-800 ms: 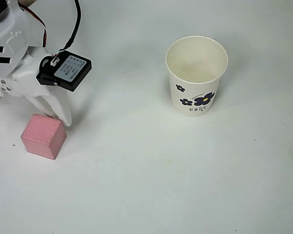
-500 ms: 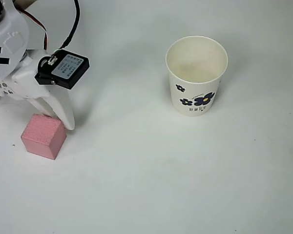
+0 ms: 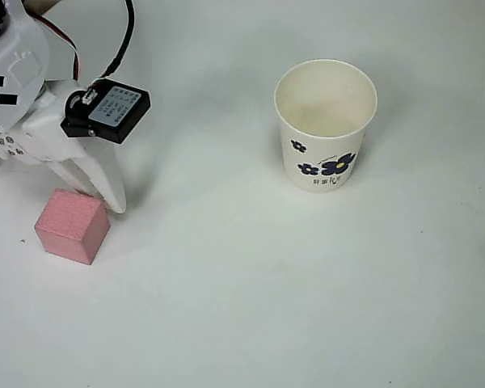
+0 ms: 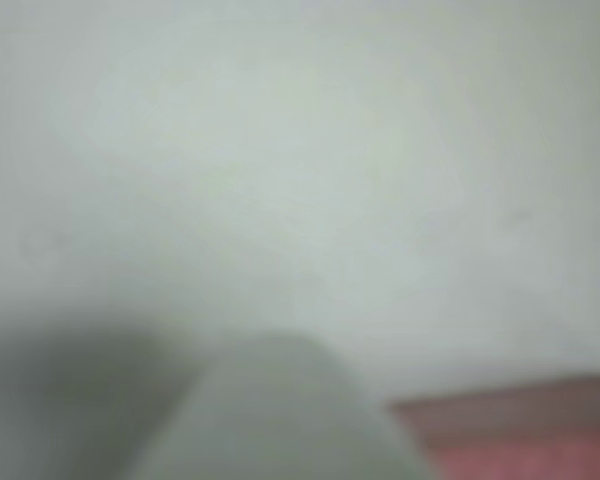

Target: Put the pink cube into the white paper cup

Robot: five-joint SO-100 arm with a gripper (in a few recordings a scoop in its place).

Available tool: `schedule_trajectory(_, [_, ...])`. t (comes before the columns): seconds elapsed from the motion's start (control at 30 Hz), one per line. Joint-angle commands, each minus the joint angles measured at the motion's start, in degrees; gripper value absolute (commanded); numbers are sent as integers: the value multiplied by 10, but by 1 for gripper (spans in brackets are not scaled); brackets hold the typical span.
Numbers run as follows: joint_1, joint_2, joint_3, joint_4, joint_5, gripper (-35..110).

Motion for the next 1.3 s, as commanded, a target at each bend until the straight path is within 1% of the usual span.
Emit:
schedule_trajectory(0.0, [-12,9,-15,11,4,0])
schedule_trajectory(0.23, [-30,10,-15,9,4,0])
schedule_trajectory(0.33, [-35,10,-17,11,21,0])
schedule_trajectory(0.77, [-33,-3,-107,83,40,0])
schedule_trajectory(0.9, [-33,-78,-168,98,38,0])
schedule_trajectory(1.07, [-15,-215,-298,142,20,0])
schedule_trajectory(1.27, [20,-233,-345,178,-4,0])
